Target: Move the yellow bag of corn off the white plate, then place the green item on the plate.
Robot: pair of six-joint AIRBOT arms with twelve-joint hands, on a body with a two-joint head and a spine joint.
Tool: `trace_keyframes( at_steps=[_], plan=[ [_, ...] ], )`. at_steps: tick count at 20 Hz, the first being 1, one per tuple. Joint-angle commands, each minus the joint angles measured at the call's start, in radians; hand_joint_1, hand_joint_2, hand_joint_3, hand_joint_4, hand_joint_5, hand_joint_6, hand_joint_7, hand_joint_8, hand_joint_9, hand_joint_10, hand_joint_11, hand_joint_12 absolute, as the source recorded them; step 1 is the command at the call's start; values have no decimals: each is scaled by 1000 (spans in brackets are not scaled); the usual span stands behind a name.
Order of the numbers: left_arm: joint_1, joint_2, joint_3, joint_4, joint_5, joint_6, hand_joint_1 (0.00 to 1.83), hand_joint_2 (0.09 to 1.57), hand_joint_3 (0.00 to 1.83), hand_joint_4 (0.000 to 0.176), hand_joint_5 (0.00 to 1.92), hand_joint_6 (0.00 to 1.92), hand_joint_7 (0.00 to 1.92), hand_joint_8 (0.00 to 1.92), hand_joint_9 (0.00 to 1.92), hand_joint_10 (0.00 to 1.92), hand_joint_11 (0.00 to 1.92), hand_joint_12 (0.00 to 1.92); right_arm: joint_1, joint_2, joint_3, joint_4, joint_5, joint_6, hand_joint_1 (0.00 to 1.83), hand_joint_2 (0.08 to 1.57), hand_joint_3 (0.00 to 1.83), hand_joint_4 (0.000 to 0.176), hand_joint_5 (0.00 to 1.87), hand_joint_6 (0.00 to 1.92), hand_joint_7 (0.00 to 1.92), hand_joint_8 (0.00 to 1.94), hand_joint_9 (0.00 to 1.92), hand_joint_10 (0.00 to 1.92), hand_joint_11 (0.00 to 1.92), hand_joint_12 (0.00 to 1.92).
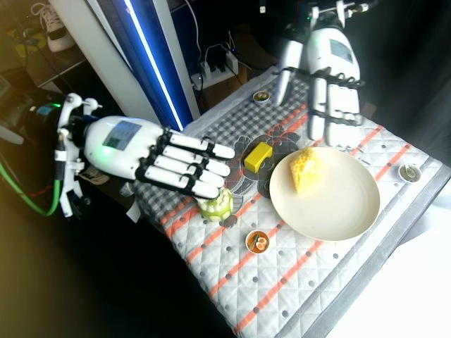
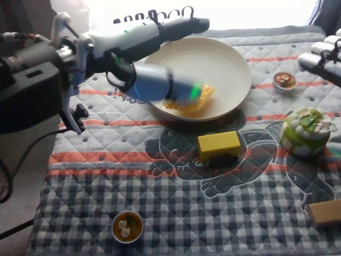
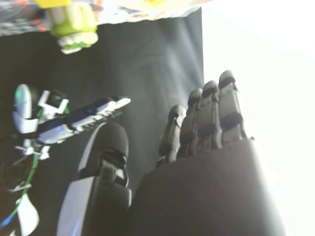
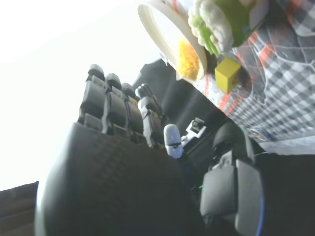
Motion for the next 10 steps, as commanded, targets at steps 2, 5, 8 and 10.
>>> trace_keyframes(
  at_steps=[2,5,8,10],
  plan=[
    [-13,-31,24,-2,-57,-4,675,1107,9,106,57,10,60,6,12,20,0,960,12,-4,2,-3,121,-3,521,1173,22,0,0,0,0,0,0,0,0,0],
    [-13,-68,65,-1,-10,-3,695,1090,0,111,57,3,61,1,10,2,0,819,12,-4,4,-3,121,-3,497,1188,17,2,0,0,0,0,0,0,0,0],
    [-21,-117,124,-10,40,-3,728,1065,0,107,64,1,65,0,11,1,0,828,10,-6,3,-3,121,-3,446,1189,12,14,0,0,0,0,0,0,0,0],
    [-26,-155,169,-22,66,-3,782,1045,0,112,99,6,100,3,53,12,0,965,10,-7,3,-3,121,-3,477,1184,6,18,0,0,0,0,0,0,7,3]
  ],
)
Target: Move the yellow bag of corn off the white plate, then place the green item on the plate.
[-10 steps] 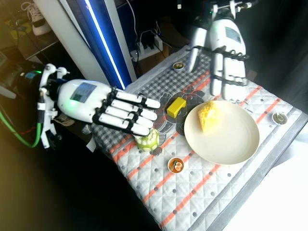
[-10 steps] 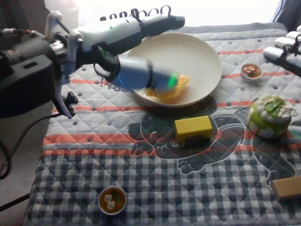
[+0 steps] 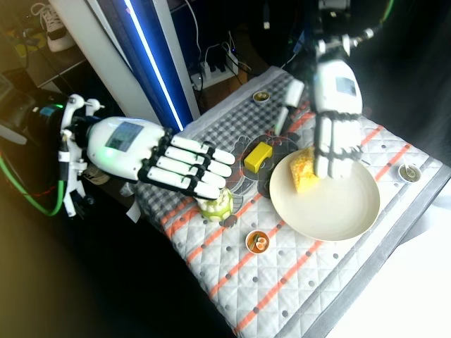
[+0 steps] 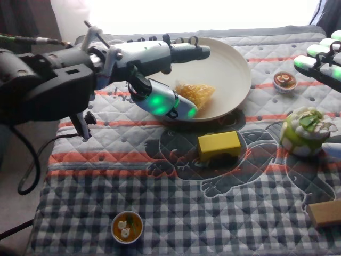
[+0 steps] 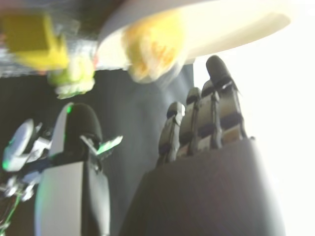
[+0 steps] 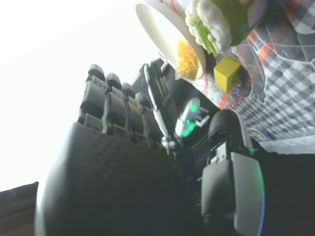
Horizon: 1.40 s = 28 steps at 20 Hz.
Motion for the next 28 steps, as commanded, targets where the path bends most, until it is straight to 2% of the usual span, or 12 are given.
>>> trace_keyframes(
  at_steps=[1,5,8,9,12,14,19,21,22,23,24,28],
  plan=[
    [-20,-24,26,-22,-85,-1,834,1021,0,114,135,18,117,8,73,18,0,971,10,0,3,-2,122,-3,482,1191,9,21,0,0,0,0,0,0,7,4],
    [-26,-105,126,-56,-17,-2,718,1064,6,113,204,14,194,11,197,45,0,1203,9,-1,3,-2,122,-3,497,1203,8,31,0,0,0,0,0,0,15,13],
    [-26,-159,198,-89,38,-2,940,1039,1,60,478,65,478,49,162,905,0,1736,9,-1,3,-2,122,-3,496,1224,10,26,0,0,0,0,0,0,18,15],
    [-26,-165,212,-109,40,-2,975,1081,1,5,545,201,463,488,237,1235,136,1797,8,-1,3,-2,122,-3,522,1222,7,25,0,0,0,0,0,0,19,18],
    [-26,-165,226,-141,46,-1,993,1250,12,0,596,1404,262,1514,298,1747,415,1916,8,-1,3,-2,122,-2,538,1237,0,4,0,0,0,0,0,0,3,114],
    [-26,-163,227,-143,40,-2,1039,1267,0,0,679,1463,317,1734,470,1899,660,1921,8,-1,3,-2,122,-1,526,1250,0,0,0,0,0,0,0,0,0,249],
    [-52,-134,206,-170,-8,-5,1062,1285,8,0,643,1521,286,1829,444,1921,623,1921,7,-1,3,-1,122,0,469,1273,3,0,0,0,0,0,0,0,0,273],
    [-71,-88,156,-170,-46,-6,1240,1297,0,0,346,1825,604,1584,409,1863,594,1921,7,-1,3,-1,122,5,431,1288,1,11,0,0,0,0,0,0,0,245],
    [-85,-52,115,-162,-72,-6,1268,1172,0,0,287,1840,360,1579,388,1874,609,1921,6,-1,2,-1,122,6,416,1300,2,1,0,0,0,0,0,0,0,194],
    [-91,-23,79,-147,-94,-6,1290,1242,22,0,280,1867,580,1570,427,1912,661,1921,6,-1,2,-1,122,8,413,1302,2,0,0,0,0,0,0,0,0,183],
    [-96,21,24,-117,-122,-6,1352,1126,0,0,309,1910,440,1851,538,1919,735,1921,6,-1,2,0,122,9,406,1304,1,3,0,0,0,0,0,0,0,152],
    [-86,150,-151,-4,-209,-7,1071,1296,0,0,636,1509,415,1373,373,1595,332,1921,5,-1,-1,2,123,15,383,1314,1,13,0,0,0,0,0,0,0,322]
  ],
)
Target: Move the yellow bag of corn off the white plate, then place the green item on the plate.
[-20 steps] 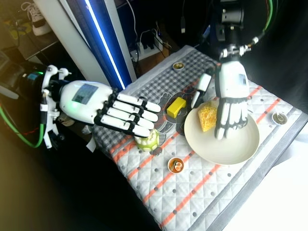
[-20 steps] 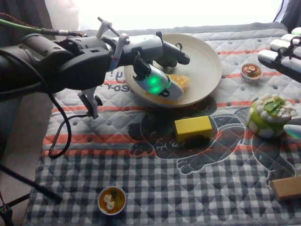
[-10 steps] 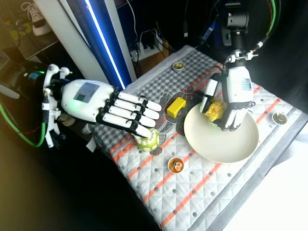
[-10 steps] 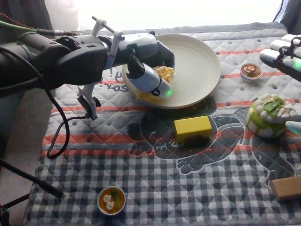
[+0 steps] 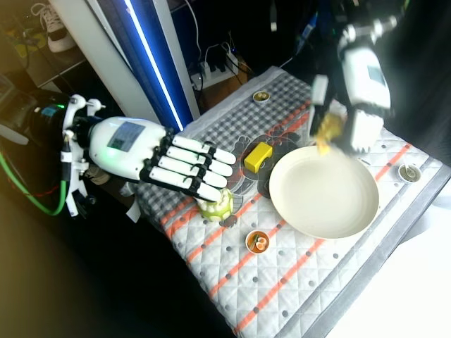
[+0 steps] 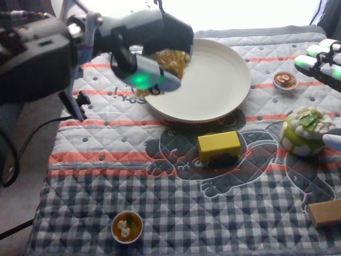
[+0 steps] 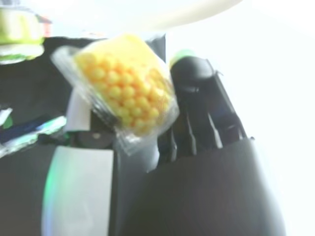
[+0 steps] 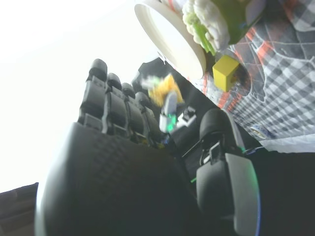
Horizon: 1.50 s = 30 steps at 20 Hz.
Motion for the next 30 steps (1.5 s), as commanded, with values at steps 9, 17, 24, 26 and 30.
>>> trace_keyframes(
  at_steps=[9,17,24,26,30],
  plan=[
    [335,188,-218,12,-350,-151,870,1325,0,0,276,1219,320,1087,250,1481,274,1804,6,-6,-2,1,123,18,310,1299,0,36,0,0,0,0,13,4,0,543],
    [466,207,-248,-52,-385,-172,574,1183,1,44,8,0,6,0,2,8,0,224,6,-6,-2,1,122,25,351,1273,0,27,0,0,0,0,11,1,0,569],
    [485,323,-317,-98,-674,-182,474,1282,20,22,0,0,0,0,0,0,0,0,-8,-27,32,-4,97,102,505,1183,0,47,0,0,0,0,9,3,0,428],
    [485,342,-324,-98,-761,-201,606,1260,0,0,43,3,0,0,0,0,20,523,-7,-54,56,-1,60,109,579,1169,0,37,0,0,0,0,0,0,0,641],
    [485,352,-322,-105,-879,-234,514,1265,0,0,2,0,0,0,0,0,0,1177,2,-127,124,46,-28,109,678,1174,0,16,0,0,11,2,73,26,0,882]
  ],
)
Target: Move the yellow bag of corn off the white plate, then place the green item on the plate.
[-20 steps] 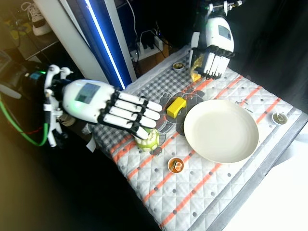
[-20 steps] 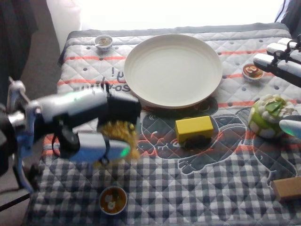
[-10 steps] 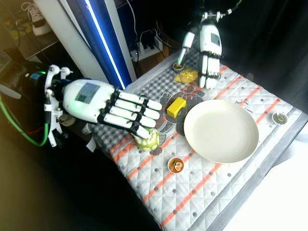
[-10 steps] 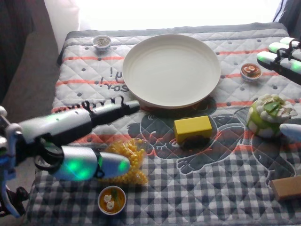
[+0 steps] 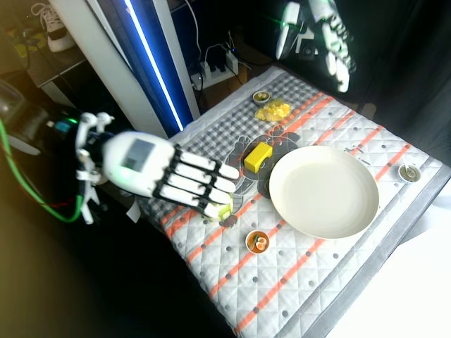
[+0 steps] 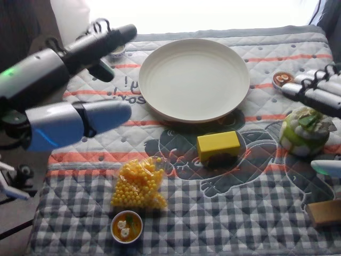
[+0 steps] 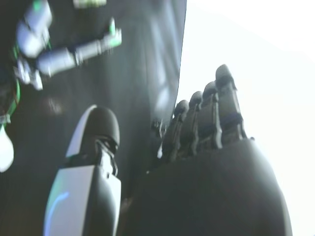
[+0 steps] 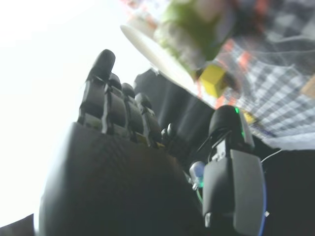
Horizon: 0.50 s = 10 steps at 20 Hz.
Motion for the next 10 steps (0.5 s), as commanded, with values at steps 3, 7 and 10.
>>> trace_keyframes(
  at_steps=[3,7,10],
  plan=[
    [-4,4,-2,-14,-194,-9,557,1279,1,0,8,3,0,0,0,0,0,1308,50,-53,55,19,20,3,945,1170,1,0,299,139,464,205,404,600,157,1498],
    [3,4,-1,-25,-229,-9,583,1293,2,0,11,2,0,0,0,0,0,1126,102,-63,59,-17,15,3,1151,1279,7,0,610,1441,770,1522,816,1700,831,1894],
    [14,6,-1,-35,-245,-9,597,1302,1,0,23,3,0,0,0,0,0,920,167,-20,18,-93,81,3,1257,1296,27,0,542,1539,657,1554,669,1759,700,1921]
  ],
)
